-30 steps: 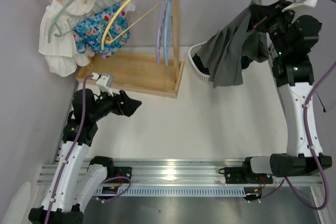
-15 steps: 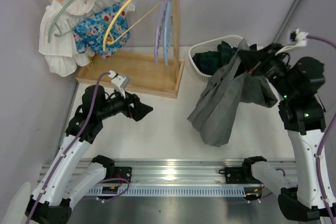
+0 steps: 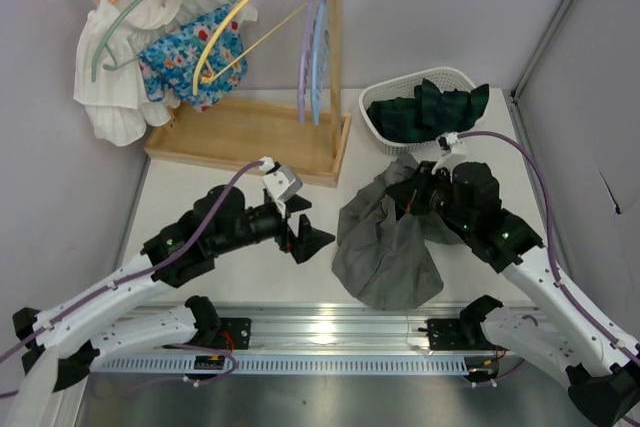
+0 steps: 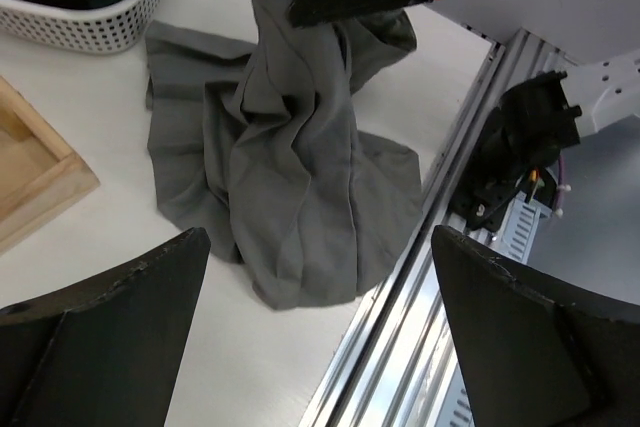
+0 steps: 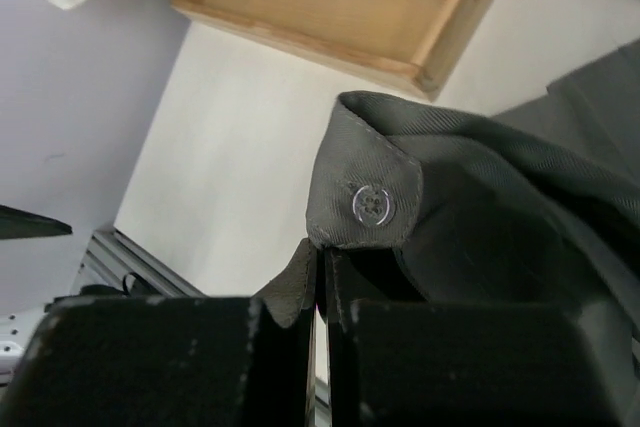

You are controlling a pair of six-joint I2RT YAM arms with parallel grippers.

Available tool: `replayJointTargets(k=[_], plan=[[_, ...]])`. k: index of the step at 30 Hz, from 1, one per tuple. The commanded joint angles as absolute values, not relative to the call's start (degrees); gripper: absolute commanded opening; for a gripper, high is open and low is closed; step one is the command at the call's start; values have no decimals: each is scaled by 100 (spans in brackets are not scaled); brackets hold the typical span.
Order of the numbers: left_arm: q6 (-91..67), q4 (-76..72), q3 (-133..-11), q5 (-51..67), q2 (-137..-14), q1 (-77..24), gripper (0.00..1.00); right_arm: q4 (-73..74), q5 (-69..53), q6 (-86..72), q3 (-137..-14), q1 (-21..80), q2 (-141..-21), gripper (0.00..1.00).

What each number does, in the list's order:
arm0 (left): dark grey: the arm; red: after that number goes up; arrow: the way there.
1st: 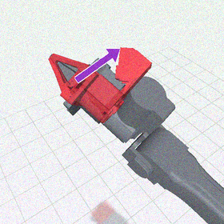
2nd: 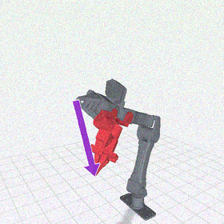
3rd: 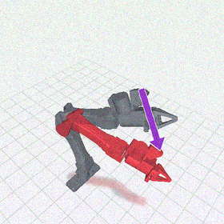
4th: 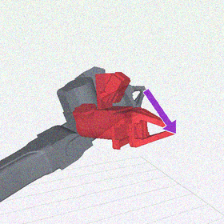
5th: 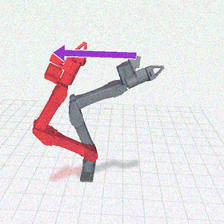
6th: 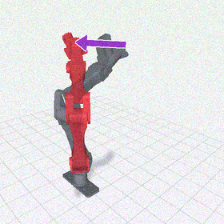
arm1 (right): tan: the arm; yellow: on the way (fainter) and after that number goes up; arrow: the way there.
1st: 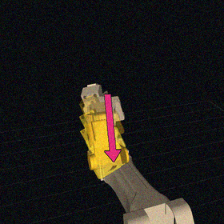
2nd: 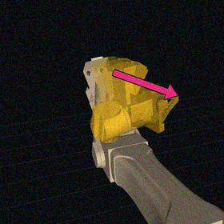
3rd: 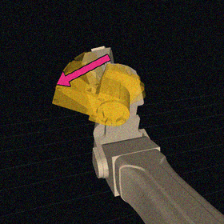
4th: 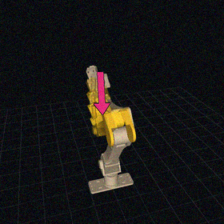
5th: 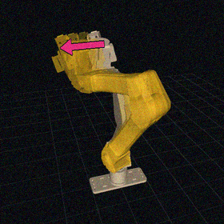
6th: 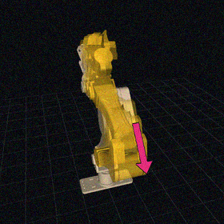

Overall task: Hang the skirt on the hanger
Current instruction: Move the skirt to the center of the board

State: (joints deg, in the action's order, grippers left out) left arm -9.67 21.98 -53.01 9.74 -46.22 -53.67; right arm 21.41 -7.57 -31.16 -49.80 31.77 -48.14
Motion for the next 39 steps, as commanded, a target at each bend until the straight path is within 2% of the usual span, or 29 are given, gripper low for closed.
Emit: replayJointTargets(k=[1,7,11,15,19,23,24,26,27,35,36,38,39], plan=[[-1098,1671,-5669,-410,-5131,-6001,99,1318,-457,-3419,-5036,3357,-4868,0],[-1590,1029,-6047,-2100,-6704,-6899,100,1502,245,-3595,-5054,3454,-4887,0],[-1828,64,-6134,-2180,-7460,-6926,99,1652,570,-3411,-5106,3454,-4650,0],[-1689,-228,-6652,-2470,-8164,-6926,99,1854,835,-3366,-5150,3428,-4474,0],[-1398,-448,-7179,-2268,-8709,-6934,98,1942,844,-3542,-5080,3401,-4421,0],[-1319,-773,-7216,-2232,-9069,-6926,96,1995,853,-3717,-4992,3358,-4421,0],[-1292,-800,-7251,-2285,-9140,-6926,85,1995,809,-3744,-4983,3349,-4412,0],[-1257,-765,-7417,-2529,-9368,-6917,70,1995,756,-3832,-5001,3296,-4403,0],[-1248,-756,-7479,-2583,-9421,-6917,58,1995,738,-3858,-5010,3278,-4386,0],[-1143,-1070,-7348,-2233,-9528,-6838,55,2144,326,-3972,-5221,3024,-4473,0],[-1160,-1142,-7252,-2232,-9484,-6838,45,2145,308,-3990,-5203,2989,-4500,0],[-1160,-1248,-7172,-2232,-9457,-6829,30,2144,273,-4051,-5194,2945,-4544,0],[-1160,-1300,-7154,-2241,-9457,-6829,18,2118,264,-4113,-5194,2901,-4561,0]])
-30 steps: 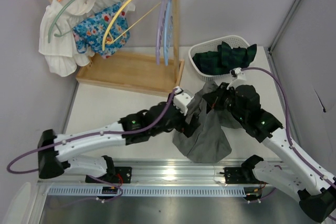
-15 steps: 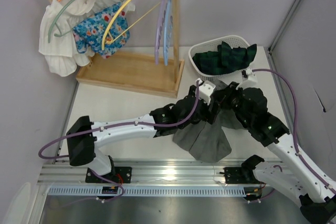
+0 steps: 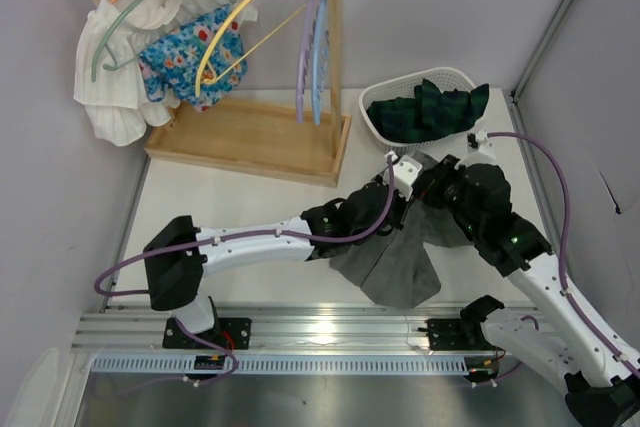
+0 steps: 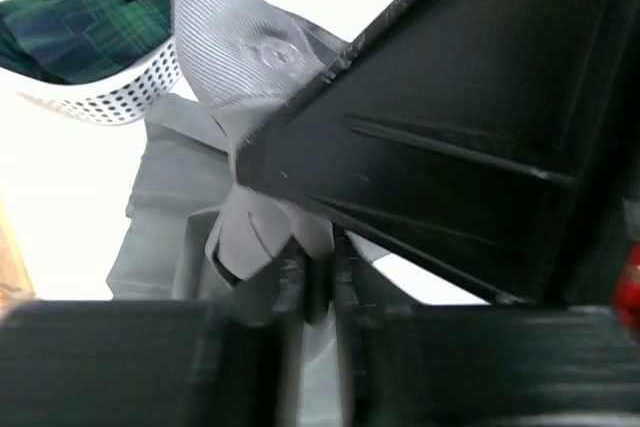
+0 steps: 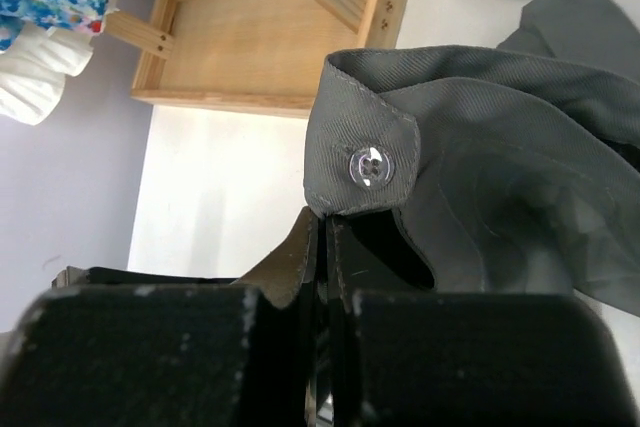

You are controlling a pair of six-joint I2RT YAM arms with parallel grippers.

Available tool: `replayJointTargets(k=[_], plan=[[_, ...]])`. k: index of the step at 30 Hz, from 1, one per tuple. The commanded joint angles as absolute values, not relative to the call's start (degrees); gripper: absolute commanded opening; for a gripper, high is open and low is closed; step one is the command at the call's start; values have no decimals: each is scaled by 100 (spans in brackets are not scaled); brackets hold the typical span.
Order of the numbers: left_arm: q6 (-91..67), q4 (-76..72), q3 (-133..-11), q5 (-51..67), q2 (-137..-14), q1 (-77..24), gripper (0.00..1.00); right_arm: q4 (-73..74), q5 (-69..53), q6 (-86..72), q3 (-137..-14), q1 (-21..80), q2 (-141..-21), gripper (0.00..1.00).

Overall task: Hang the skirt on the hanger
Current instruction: Move the skirt to the center of the board

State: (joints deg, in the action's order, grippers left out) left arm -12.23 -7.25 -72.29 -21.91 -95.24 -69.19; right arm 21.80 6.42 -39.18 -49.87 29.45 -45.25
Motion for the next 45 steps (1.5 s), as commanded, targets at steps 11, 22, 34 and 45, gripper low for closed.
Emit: replayJointTargets(k=[11,22,34,45], plan=[[-1161,-1468,-6295,-1418,-8563,-6189,0,2820,-138,-3736,-5730,2075,-4930,65],[-765,-633,-5274,-835,-6840,-5661,0,4033,156,-3630,-5634,976,-4702,95],[183,377,-5256,-1010,-5915,-5458,0,4000,-631,-4130,-4318,932,-4210,93],[-95,282,-5159,-1204,-6020,-5423,0,3920,-1046,-4781,-3069,1520,-4210,91]])
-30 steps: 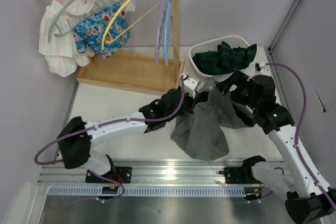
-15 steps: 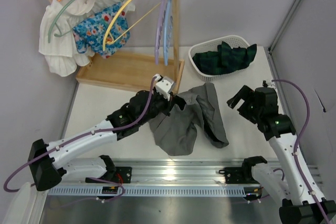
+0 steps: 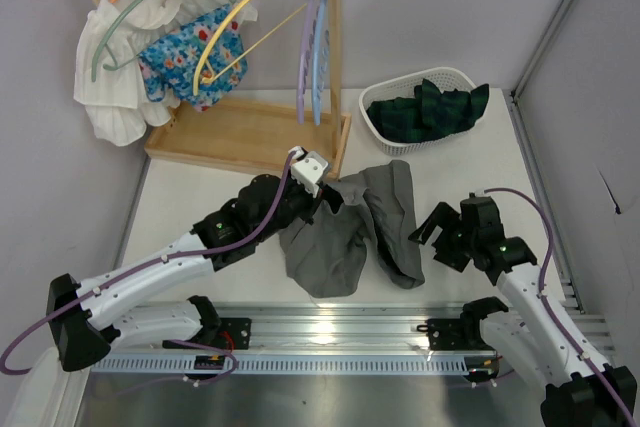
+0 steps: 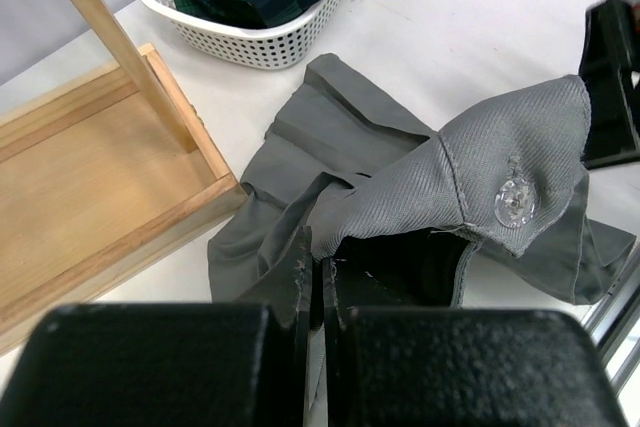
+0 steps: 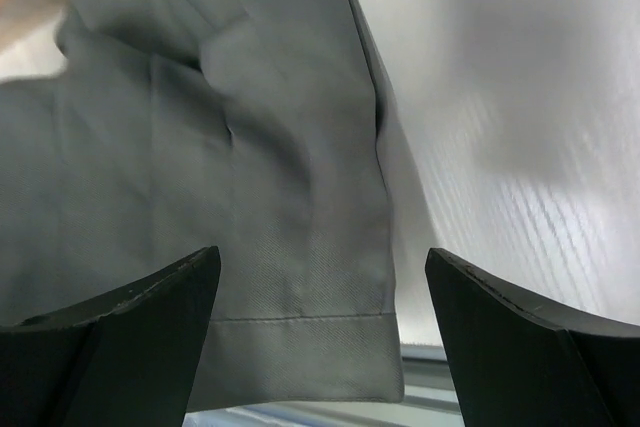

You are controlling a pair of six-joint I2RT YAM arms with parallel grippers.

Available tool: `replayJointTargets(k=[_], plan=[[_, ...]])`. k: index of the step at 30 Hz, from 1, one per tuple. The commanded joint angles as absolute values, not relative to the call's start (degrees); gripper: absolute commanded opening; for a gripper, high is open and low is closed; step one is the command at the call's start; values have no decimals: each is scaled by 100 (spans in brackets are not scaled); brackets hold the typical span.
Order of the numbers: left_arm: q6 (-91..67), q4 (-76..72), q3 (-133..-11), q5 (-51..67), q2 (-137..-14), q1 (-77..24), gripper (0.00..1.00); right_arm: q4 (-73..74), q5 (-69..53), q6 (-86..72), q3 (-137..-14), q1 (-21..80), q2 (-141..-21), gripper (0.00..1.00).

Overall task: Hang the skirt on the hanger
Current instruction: Move the skirt to the center of the board

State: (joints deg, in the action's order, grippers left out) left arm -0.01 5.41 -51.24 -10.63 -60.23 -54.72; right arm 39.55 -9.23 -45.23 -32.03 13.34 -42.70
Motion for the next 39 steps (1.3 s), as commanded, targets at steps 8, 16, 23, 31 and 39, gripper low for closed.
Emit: replayJointTargets(k=[8,16,23,31,39], plan=[[-255,167,-4992,-1345,-5977,-5423,0,3621,-985,-5300,-2479,2197,-4307,88],[-299,176,-4975,-1345,-5941,-5414,0,3227,-1169,-5273,-2364,2294,-4482,52],[-220,307,-5062,-1424,-5810,-5423,0,3216,-704,-5274,-3599,2242,-4404,0],[-18,650,-5720,-1705,-5511,-5423,0,3419,510,-4561,-6264,1882,-4789,0],[-438,1239,-6091,-1626,-5186,-5423,0,2979,710,-5598,-7470,1600,-5019,0]])
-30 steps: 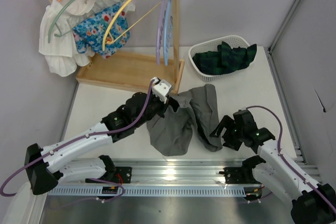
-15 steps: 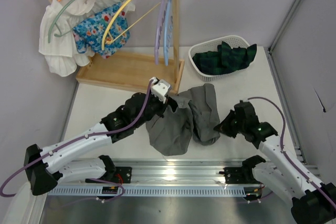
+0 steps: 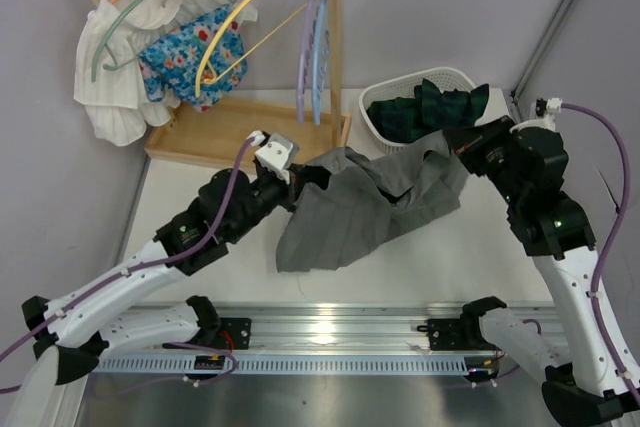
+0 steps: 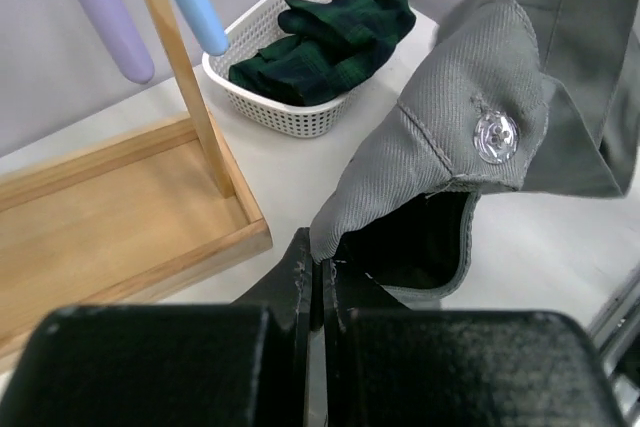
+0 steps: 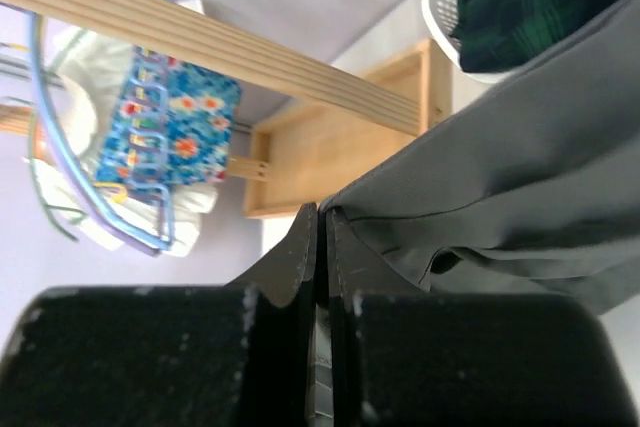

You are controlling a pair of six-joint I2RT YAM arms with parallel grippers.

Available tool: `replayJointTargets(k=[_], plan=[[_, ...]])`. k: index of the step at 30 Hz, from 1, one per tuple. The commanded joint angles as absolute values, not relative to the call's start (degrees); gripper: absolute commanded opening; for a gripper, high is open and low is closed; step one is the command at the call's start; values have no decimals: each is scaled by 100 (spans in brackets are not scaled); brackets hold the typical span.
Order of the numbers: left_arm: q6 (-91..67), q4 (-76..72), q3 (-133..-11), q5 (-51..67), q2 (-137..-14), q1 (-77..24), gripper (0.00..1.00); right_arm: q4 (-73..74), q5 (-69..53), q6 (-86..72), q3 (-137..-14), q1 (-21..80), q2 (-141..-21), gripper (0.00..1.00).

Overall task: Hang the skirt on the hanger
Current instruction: Move the skirt to the center of the board

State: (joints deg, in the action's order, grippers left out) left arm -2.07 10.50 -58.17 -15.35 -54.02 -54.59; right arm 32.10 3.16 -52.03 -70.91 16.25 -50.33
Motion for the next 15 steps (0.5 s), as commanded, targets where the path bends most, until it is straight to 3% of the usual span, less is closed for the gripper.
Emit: replayJointTargets(k=[1,10,15], plan=[[-526,1387,-6091,-1565,-5142,-5414,0,3014,747,-5494,-7706,1608,-5019,0],[-1686,2030,-6169,-906,-4500,-5537,0,4798,1818,-4484,-9438,1617,-4791,0],[-2302,2320,-6791,-712,-4745,-5888,0,5799,1758,-4386,-10501,1608,-4807,0]])
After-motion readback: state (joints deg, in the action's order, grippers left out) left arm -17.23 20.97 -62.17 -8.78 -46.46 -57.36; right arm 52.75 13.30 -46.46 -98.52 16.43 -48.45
